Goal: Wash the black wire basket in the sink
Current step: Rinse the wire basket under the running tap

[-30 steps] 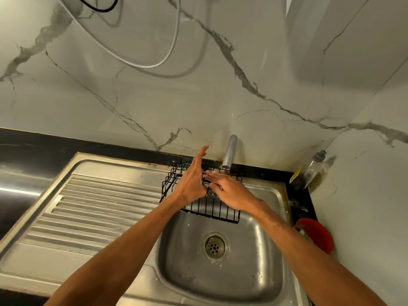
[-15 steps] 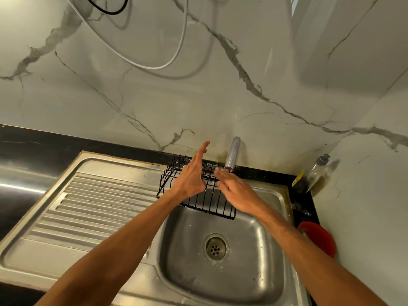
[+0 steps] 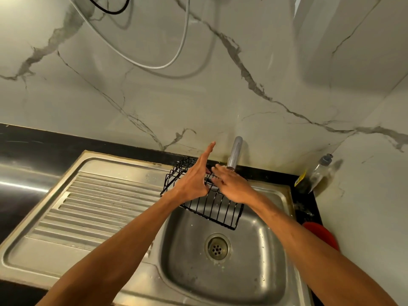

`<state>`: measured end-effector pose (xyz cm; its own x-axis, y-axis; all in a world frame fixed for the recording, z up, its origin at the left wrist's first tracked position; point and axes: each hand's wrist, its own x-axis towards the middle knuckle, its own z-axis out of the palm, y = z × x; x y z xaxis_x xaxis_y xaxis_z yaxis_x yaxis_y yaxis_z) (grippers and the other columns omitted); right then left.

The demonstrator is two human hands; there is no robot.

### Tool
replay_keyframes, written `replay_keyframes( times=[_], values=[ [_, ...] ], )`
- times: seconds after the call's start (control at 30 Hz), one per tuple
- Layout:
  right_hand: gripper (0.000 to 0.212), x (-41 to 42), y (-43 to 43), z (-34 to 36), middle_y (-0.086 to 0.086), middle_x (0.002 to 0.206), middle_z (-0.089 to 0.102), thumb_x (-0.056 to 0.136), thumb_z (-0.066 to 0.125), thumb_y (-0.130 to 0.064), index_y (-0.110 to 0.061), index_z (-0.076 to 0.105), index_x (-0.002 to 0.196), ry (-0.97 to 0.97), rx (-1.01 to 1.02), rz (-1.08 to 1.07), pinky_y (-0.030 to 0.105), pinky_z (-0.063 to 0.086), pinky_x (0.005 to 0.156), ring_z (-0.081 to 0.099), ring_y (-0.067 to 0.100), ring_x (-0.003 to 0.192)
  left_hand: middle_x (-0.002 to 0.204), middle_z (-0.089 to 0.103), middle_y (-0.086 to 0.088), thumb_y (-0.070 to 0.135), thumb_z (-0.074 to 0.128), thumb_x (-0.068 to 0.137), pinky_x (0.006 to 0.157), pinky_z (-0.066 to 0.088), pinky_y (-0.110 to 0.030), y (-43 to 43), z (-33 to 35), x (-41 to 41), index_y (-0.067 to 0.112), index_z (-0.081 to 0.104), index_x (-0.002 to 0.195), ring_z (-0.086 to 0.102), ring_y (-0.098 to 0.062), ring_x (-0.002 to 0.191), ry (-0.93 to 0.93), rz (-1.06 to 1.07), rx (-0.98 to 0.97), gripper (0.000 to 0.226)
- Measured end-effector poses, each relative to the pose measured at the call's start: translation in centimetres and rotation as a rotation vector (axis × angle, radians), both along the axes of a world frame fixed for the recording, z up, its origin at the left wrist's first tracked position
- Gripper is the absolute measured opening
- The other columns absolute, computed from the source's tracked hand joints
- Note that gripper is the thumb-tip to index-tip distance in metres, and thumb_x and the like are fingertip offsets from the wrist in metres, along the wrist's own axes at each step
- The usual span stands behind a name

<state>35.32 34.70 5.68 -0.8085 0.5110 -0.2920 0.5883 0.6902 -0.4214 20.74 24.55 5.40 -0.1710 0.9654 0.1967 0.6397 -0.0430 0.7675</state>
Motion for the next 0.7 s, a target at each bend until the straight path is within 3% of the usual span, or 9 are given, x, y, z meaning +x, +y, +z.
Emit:
replay_keyframes(
  times=[0.07,0.17,0.23,0.33,0.43,0.5,0.57,0.6,0.7],
  values=[
    [0.058,-0.3,-0.2,-0.4,-0.005,0.165,0.014,0.105,0.026,-0.051,-0.029,0.018,0.157,0.018,-0.078,0.051,0.043,0.011,0.121,0.016,0.017,0.151,0.170,0.005,0.001,-0.021,0.063,0.065,0.098,0.051,-0.022,0.1,-0.2,-0.1,0.045,-0.018,0.156,0.043,-0.034,0.142,-0.017,0.005,-0.016,0.138],
    [0.049,0.1,1.1,0.5,0.008,0.139,0.057,0.106,0.028,-0.047,-0.019,0.049,0.140,0.092,-0.090,-0.153,0.048,0.041,0.111,0.058,0.021,0.122,0.169,0.010,-0.002,-0.022,0.064,0.065,0.077,0.051,-0.010,0.1,0.1,0.1,0.044,-0.014,0.156,0.046,-0.029,0.136,-0.049,0.035,-0.013,0.137],
    [0.047,0.1,0.6,0.7,0.006,0.153,0.043,0.107,0.032,-0.042,-0.021,0.042,0.147,0.065,-0.022,-0.088,0.045,0.036,0.113,0.046,0.023,0.136,0.168,0.012,-0.001,-0.022,0.064,0.065,0.080,0.052,-0.012,0.1,0.1,0.2,0.048,-0.013,0.156,0.044,-0.024,0.138,-0.046,0.050,-0.004,0.138],
    [0.047,0.0,-0.2,0.3,-0.005,0.164,0.020,0.108,0.031,-0.039,-0.033,0.028,0.154,0.068,-0.120,0.067,0.046,0.014,0.122,0.017,0.016,0.151,0.168,0.015,-0.003,-0.020,0.065,0.065,0.102,0.052,-0.032,0.3,-0.3,0.3,0.044,-0.012,0.158,0.034,-0.014,0.146,-0.016,0.074,-0.007,0.136],
    [0.051,0.6,1.2,0.4,-0.001,0.164,0.019,0.107,0.030,-0.043,-0.032,0.024,0.156,0.038,-0.097,-0.060,0.050,0.019,0.121,0.019,0.023,0.151,0.167,0.018,-0.006,-0.020,0.064,0.065,0.089,0.060,-0.041,0.1,-0.1,0.7,0.049,-0.012,0.156,0.051,-0.022,0.132,-0.031,0.123,-0.029,0.137],
    [0.055,0.7,0.5,0.2,-0.004,0.166,0.009,0.106,0.028,-0.047,-0.032,0.015,0.157,-0.003,0.017,0.012,0.048,0.013,0.122,0.010,0.021,0.152,0.169,0.013,-0.004,-0.021,0.063,0.065,0.088,0.060,-0.037,0.1,-0.1,0.5,0.048,-0.012,0.156,0.051,-0.024,0.133,-0.024,0.121,-0.011,0.137],
    [0.055,0.3,-0.4,-0.1,-0.009,0.165,0.002,0.106,0.028,-0.047,-0.037,0.011,0.157,0.015,0.013,0.138,0.046,0.006,0.121,0.003,0.014,0.151,0.170,0.008,0.000,-0.020,0.063,0.065,0.103,0.049,-0.029,0.2,-0.3,0.1,0.043,-0.013,0.157,0.035,-0.024,0.148,0.004,0.085,0.016,0.135],
    [0.053,0.3,-0.3,-0.1,-0.009,0.165,0.003,0.106,0.028,-0.045,-0.038,0.012,0.156,0.021,-0.022,0.143,0.045,0.006,0.121,0.004,0.013,0.151,0.170,0.006,0.001,-0.020,0.063,0.065,0.103,0.046,-0.025,0.3,-0.3,0.0,0.042,-0.013,0.158,0.031,-0.025,0.150,0.016,0.072,0.011,0.135],
    [0.054,1.0,1.4,0.1,-0.007,0.166,0.005,0.106,0.027,-0.045,-0.033,0.012,0.157,-0.012,-0.032,-0.001,0.045,0.007,0.121,0.005,0.019,0.153,0.169,0.005,0.004,-0.022,0.062,0.065,0.082,0.051,-0.010,0.1,-0.2,-0.1,0.048,-0.016,0.155,0.043,-0.027,0.139,0.010,0.062,-0.012,0.138]
  ],
)
